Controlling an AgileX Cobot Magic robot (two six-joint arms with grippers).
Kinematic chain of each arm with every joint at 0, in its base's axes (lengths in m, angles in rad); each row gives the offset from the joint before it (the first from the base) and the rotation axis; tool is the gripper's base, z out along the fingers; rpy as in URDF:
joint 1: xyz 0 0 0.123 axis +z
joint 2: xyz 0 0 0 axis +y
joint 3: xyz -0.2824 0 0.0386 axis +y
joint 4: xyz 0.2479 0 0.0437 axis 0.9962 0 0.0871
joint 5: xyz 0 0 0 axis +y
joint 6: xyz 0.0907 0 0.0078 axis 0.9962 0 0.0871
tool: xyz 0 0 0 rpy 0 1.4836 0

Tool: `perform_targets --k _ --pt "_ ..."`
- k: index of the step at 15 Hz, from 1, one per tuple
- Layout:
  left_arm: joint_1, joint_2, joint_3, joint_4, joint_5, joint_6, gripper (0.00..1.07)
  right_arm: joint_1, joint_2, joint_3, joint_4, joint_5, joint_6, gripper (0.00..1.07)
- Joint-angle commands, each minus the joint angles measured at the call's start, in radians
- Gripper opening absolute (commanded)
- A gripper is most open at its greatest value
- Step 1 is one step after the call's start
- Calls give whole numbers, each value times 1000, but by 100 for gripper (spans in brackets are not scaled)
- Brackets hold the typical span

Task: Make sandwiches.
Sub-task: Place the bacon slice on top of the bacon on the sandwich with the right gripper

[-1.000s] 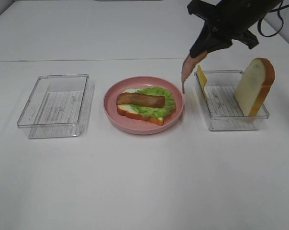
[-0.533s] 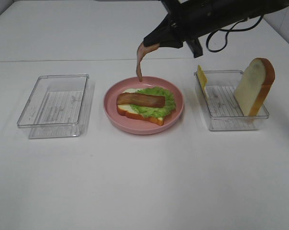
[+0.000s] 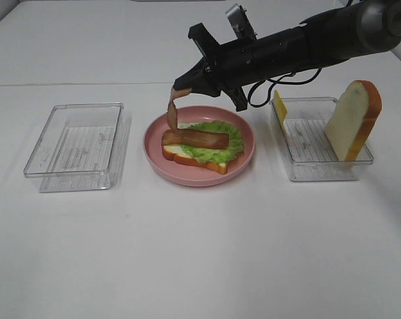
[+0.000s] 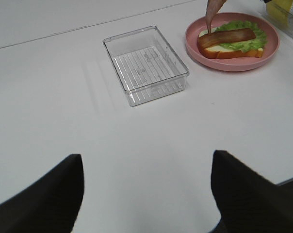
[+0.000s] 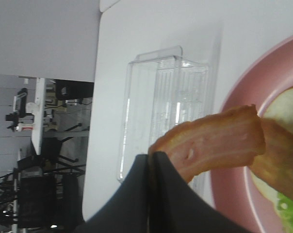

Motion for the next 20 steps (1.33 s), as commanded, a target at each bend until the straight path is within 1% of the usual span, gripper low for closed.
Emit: perform_targets --k 1,3,4,5,9,13,17,18,20 --pt "-1 -24 1 -3 -13 -6 70 -3 -3 -7 -130 -24 79 0" --pt "-1 -24 1 -3 -13 -6 70 -3 -4 -7 -253 -47 177 0" --pt "-1 -24 1 -3 -13 -6 70 -3 -5 -7 -281 -48 196 0" --pt "-1 -24 1 -3 -13 -6 70 -3 -23 -7 -388 -68 253 0" --pt "-1 -24 1 -3 -13 -6 70 -3 -70 -7 -580 -102 394 0" --pt "-1 -24 1 -3 -13 -6 70 -3 -62 -7 -640 -72 419 0" --pt "-1 -24 1 -3 -13 -6 70 -3 -65 -7 -798 -72 548 0" --pt "-1 -24 1 -3 -13 -6 70 -3 -65 -7 -811 -72 557 0" --pt "-1 -24 1 -3 -13 -6 70 -2 -65 -7 -795 -68 556 0"
